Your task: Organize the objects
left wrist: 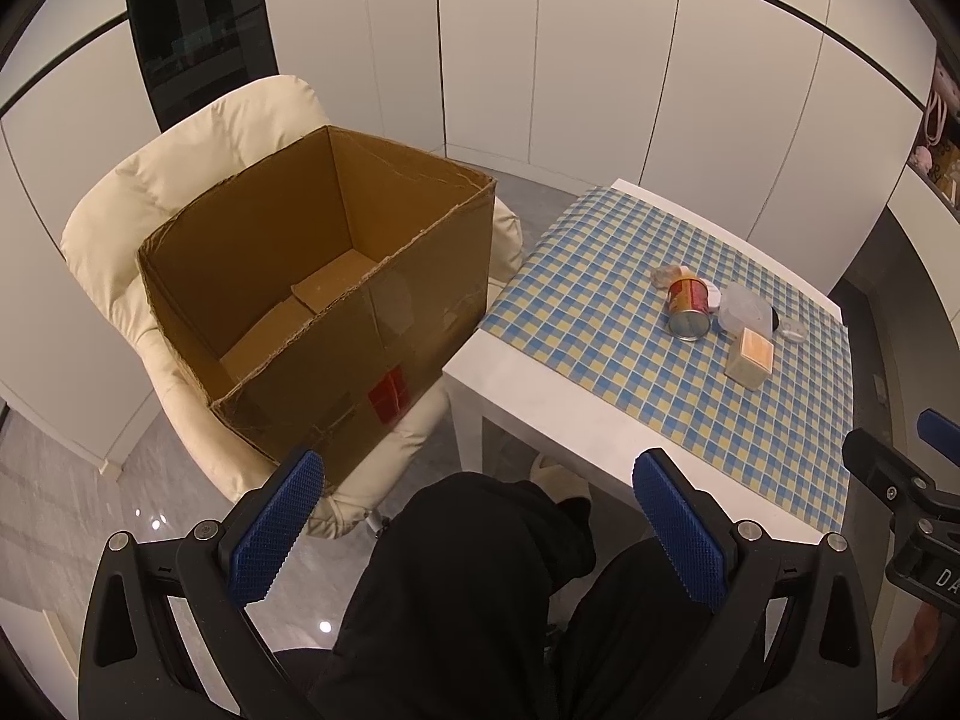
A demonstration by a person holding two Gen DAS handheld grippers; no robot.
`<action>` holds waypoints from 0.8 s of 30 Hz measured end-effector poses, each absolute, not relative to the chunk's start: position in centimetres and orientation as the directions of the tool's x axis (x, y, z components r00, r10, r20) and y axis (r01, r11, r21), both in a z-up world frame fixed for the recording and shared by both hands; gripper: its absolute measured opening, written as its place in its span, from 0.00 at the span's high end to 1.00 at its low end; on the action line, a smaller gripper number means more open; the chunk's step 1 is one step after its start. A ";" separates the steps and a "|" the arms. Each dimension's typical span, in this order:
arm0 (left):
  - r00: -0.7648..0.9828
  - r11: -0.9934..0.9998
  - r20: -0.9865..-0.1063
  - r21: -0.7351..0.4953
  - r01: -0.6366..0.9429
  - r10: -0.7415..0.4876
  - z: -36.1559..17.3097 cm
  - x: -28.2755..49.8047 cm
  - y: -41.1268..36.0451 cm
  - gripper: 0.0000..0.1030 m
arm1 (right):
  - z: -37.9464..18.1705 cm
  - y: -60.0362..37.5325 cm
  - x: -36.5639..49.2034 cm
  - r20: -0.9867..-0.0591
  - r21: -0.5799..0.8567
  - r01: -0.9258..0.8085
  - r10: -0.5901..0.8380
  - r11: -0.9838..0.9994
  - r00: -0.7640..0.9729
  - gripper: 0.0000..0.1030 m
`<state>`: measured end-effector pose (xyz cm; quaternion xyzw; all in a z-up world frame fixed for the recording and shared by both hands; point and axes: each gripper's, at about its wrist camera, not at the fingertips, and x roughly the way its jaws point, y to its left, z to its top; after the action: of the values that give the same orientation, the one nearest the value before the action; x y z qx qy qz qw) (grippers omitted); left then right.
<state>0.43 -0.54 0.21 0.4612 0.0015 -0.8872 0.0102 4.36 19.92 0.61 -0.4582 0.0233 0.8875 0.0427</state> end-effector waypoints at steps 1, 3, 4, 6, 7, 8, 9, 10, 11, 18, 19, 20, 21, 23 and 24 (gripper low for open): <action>-0.575 -1.000 -0.818 0.007 0.019 -0.017 0.2 0.5 -0.5 0.01 | 0.6 19.9 4.4 -0.815 0.002 -0.097 0.055 -0.995 -0.576 0.00; -0.575 -1.000 -0.818 0.008 0.019 -0.018 0.3 0.5 -0.6 0.01 | 0.6 20.0 4.4 -0.815 0.001 -0.095 0.054 -0.995 -0.576 0.00; -0.575 -1.000 -0.818 0.008 0.019 -0.017 0.3 0.5 -0.6 0.01 | 0.6 20.1 4.4 -0.815 0.001 -0.094 0.054 -0.996 -0.577 0.00; -0.572 -1.000 -0.820 0.008 0.017 -0.016 0.2 0.5 -0.6 0.01 | 0.6 20.0 4.4 -0.815 0.000 -0.095 0.055 -0.995 -0.577 0.00; -0.570 -1.000 -0.821 0.008 0.016 -0.015 0.2 0.4 -0.6 0.01 | 0.6 20.0 4.4 -0.815 0.001 -0.095 0.055 -0.995 -0.577 0.00; -0.569 -1.000 -0.822 0.008 0.014 -0.015 0.2 0.3 -0.5 0.01 | 0.6 20.1 4.4 -0.816 0.001 -0.095 0.055 -0.995 -0.576 0.00; -0.568 -1.000 -0.823 0.009 0.013 -0.015 0.2 0.4 -0.5 0.01 | 0.6 20.0 4.4 -0.815 0.000 -0.095 0.055 -0.995 -0.576 0.00; -0.568 -1.000 -0.823 0.009 0.012 -0.014 0.2 0.4 -0.5 0.01 | 0.6 20.1 4.4 -0.815 0.000 -0.094 0.054 -0.996 -0.576 0.00; -0.568 -1.000 -0.823 0.010 0.011 -0.015 0.2 0.3 -0.5 0.01 | 0.6 20.0 4.4 -0.815 0.000 -0.095 0.054 -0.996 -0.577 0.00; -0.565 -1.000 -0.825 0.012 0.015 -0.018 0.0 0.3 -0.5 0.01 | 0.6 20.0 4.4 -0.815 0.001 -0.093 0.053 -0.996 -0.576 0.00; -0.564 -1.000 -0.825 0.012 0.015 -0.018 0.0 0.2 -0.5 0.01 | 0.6 20.0 4.4 -0.816 0.000 -0.093 0.054 -0.996 -0.576 0.00; -0.564 -1.000 -0.826 0.012 0.015 -0.018 0.0 0.2 -0.5 0.01 | 0.6 20.0 4.4 -0.816 0.000 -0.093 0.054 -0.996 -0.576 0.00; -0.563 -1.000 -0.826 0.011 0.015 -0.017 -0.1 0.2 -0.5 0.01 | 0.6 20.0 4.4 -0.816 0.001 -0.093 0.053 -0.996 -0.576 0.00; -0.560 -1.000 -0.828 0.009 0.012 -0.014 -0.1 0.2 -0.4 0.01 | 0.6 20.0 4.4 -0.815 0.001 -0.094 0.054 -0.996 -0.577 0.00; -0.559 -1.000 -0.829 0.009 0.012 -0.013 -0.1 0.2 -0.5 0.00 | 0.6 20.0 4.4 -0.815 0.000 -0.093 0.054 -0.996 -0.576 0.00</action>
<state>0.20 -0.47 -0.14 0.4695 -0.0011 -0.8829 0.0071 4.38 20.00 0.56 -0.4583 0.0214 0.8876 0.0416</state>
